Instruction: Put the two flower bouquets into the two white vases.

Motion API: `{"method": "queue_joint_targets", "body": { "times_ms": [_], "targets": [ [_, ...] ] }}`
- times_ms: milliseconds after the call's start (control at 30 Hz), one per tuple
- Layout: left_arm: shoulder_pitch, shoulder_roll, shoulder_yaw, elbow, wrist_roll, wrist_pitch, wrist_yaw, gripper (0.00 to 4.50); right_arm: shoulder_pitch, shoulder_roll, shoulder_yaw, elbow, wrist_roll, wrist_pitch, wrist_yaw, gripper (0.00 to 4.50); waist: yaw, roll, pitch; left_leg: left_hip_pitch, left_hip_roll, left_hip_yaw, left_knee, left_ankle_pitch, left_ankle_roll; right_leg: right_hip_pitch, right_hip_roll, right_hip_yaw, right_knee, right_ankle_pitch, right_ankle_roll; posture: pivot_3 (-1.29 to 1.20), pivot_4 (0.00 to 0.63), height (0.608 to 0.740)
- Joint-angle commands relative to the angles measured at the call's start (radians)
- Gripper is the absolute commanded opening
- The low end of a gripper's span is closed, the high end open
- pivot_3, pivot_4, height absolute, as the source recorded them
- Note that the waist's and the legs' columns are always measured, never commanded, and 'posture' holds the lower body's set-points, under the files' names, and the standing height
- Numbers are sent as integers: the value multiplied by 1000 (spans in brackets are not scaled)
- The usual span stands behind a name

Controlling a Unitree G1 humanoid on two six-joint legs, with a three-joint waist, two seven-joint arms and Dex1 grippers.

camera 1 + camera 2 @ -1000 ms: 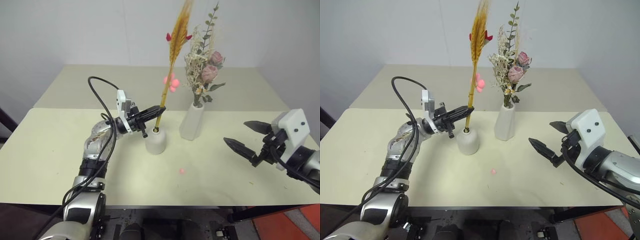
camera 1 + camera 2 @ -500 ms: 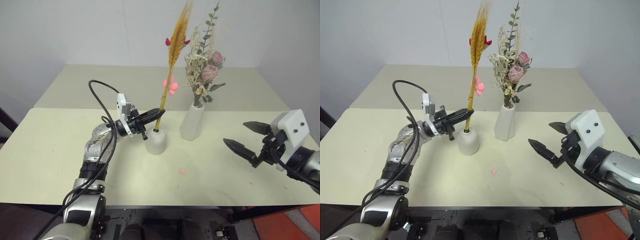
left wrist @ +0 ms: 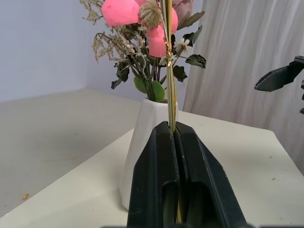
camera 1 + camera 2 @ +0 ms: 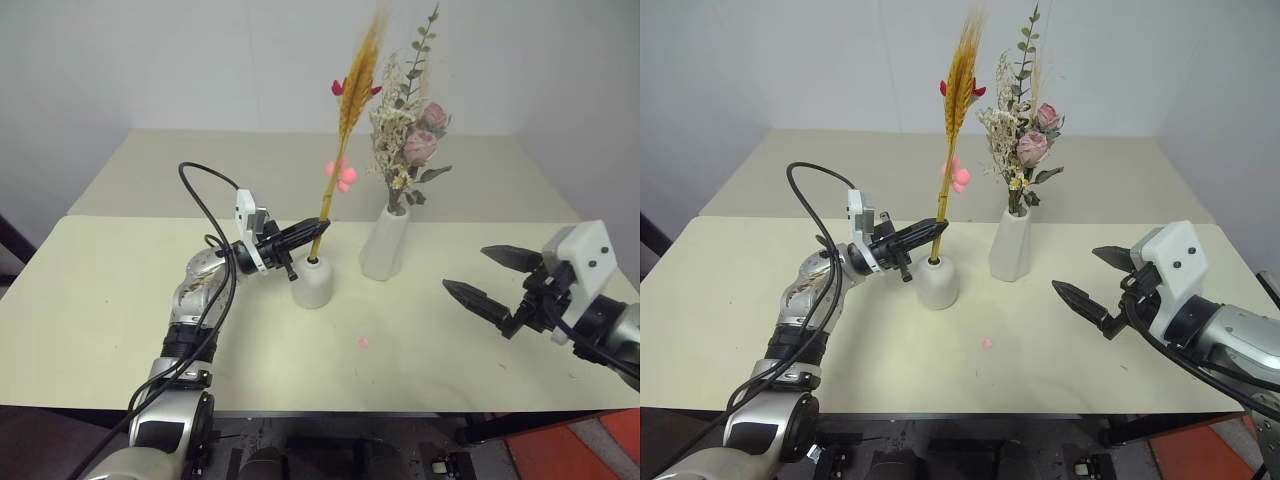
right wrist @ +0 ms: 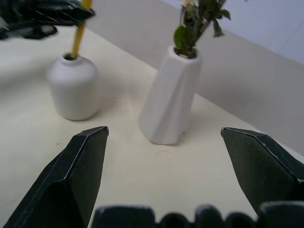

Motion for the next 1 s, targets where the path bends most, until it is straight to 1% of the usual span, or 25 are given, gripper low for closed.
{"method": "queue_joint_targets", "body": {
  "times_ms": [33,267,367,600,733,767,800,867,1000],
  "targets": [
    [1,-2,-4,-16,4,-18,0,66,20,-4,-61,-36,56,-31,44,4500,1,0,0,0,0,0,0,0,0,0,0,0,0,0,0,0,150,740],
    [9,11,-11,-33,-8,0,-19,66,45,-20,-42,-34,20,-37,47,4500,2,0,0,0,0,0,0,0,0,0,0,0,0,0,0,0,150,740],
    [10,19,-1,-44,-34,33,-32,638,47,-25,-31,-29,5,-31,40,4500,3,0,0,0,0,0,0,0,0,0,0,0,0,0,0,0,150,740],
    [64,45,-1,-114,-54,44,-69,2862,49,-6,-31,-15,9,-49,61,4500,3,0,0,0,0,0,0,0,0,0,0,0,0,0,0,0,150,740],
    [109,64,-11,-165,-44,55,-49,4183,48,-9,-13,-8,-18,-64,61,4500,3,0,0,0,0,0,0,0,0,0,0,0,0,0,0,0,150,740],
    [122,73,-8,-177,-37,51,-43,4398,50,-10,-10,-7,-24,-69,63,4500,2,0,0,0,0,0,0,0,0,0,0,0,0,0,0,0,150,740],
    [138,88,-3,-194,-31,52,-37,4478,53,-12,-7,-6,-32,-71,62,4500,1,0,0,0,0,0,0,0,0,0,0,0,0,0,0,0,150,740],
    [158,109,1,-218,-30,53,-28,4478,56,-14,-5,-5,-42,-73,59,4500,1,0,0,0,1,0,0,0,0,0,0,0,0,0,0,0,150,740],
    [235,209,52,-318,-62,89,-17,4478,69,-14,-17,-6,-48,-74,69,4500,-2,0,0,0,1,0,0,0,0,0,0,0,0,0,0,0,150,740]
  ]
}}
